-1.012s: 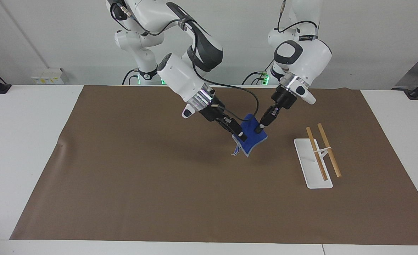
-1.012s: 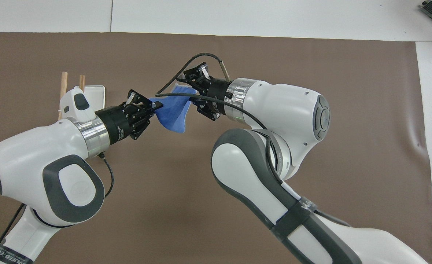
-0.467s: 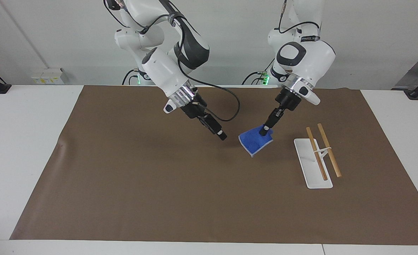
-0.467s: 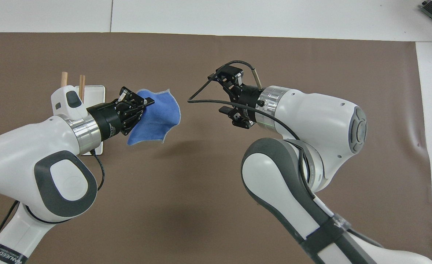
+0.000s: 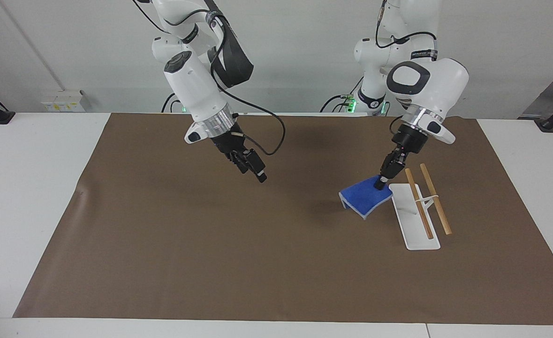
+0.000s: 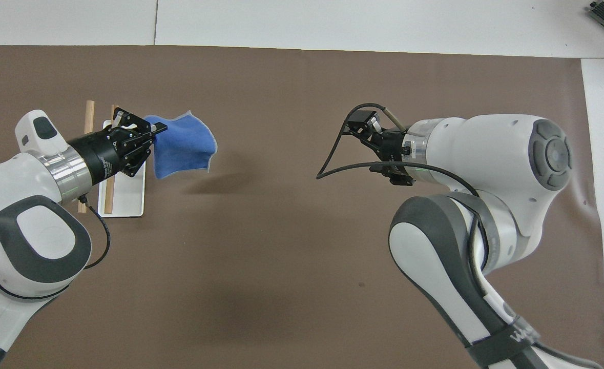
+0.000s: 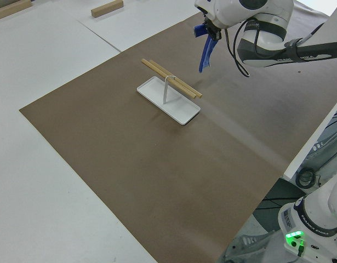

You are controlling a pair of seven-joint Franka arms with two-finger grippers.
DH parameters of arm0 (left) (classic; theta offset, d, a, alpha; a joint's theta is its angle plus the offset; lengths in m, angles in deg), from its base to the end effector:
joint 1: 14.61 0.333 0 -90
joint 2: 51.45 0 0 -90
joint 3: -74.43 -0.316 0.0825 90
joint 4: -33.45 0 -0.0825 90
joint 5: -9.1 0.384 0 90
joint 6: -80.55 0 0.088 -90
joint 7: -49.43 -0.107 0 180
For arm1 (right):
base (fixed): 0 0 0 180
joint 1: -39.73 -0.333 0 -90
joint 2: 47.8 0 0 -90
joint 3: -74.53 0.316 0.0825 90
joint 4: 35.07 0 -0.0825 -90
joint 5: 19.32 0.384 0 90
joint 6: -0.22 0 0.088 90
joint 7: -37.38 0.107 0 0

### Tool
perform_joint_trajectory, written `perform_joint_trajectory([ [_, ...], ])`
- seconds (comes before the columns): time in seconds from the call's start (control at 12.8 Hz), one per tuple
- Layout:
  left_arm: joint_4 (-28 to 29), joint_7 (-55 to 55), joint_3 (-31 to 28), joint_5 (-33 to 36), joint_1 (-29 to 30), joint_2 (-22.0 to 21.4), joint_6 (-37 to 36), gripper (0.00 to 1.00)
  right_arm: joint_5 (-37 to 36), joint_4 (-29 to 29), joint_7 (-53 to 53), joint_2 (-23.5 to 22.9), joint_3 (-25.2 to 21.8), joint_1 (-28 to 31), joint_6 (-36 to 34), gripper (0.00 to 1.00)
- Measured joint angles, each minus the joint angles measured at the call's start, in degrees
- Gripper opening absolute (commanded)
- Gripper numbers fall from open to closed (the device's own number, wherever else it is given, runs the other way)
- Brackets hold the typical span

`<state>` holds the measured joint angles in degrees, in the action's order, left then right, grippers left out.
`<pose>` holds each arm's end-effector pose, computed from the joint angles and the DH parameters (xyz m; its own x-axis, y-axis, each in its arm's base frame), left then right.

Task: Right arm passes towel to left arm to hang
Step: 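Carry the towel with the left gripper while the right gripper withdraws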

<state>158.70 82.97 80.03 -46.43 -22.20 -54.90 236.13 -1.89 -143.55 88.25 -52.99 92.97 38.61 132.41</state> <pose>0.5495 -0.0991 0.4679 0.4860 0.8512 -0.1982 0.6739 -0.2206 0.7051 0.5770 0.2058 0.4919 0.7578 -0.6503 -0.0527 -0.6092 -0.6764 -0.4139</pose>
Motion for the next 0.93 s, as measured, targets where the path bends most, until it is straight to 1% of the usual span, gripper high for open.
perform_joint_trajectory([
  [0.23,0.38,-0.71,-0.12,0.09,5.50,0.30,-0.02,0.00,-8.86,0.04,-6.09,1.47,-0.05,3.76,-7.25,1.00],
  [0.39,0.40,-0.93,-0.16,0.11,8.30,0.37,-0.01,0.00,-13.77,0.52,-12.00,2.18,-0.09,6.79,-11.50,1.00],
  [0.62,0.40,-1.26,-0.15,0.12,11.57,0.38,0.02,0.00,-16.99,1.99,-22.14,2.54,-0.14,9.87,-13.80,1.00],
  [0.78,0.40,-3.21,-0.17,0.13,13.64,0.38,0.02,0.00,-19.93,2.66,-23.21,2.54,-0.15,10.09,-14.36,1.00],
  [0.93,0.41,-4.57,-0.14,0.13,14.58,0.40,0.02,0.00,-21.58,3.97,-25.02,2.48,-0.21,10.82,-17.06,1.00],
])
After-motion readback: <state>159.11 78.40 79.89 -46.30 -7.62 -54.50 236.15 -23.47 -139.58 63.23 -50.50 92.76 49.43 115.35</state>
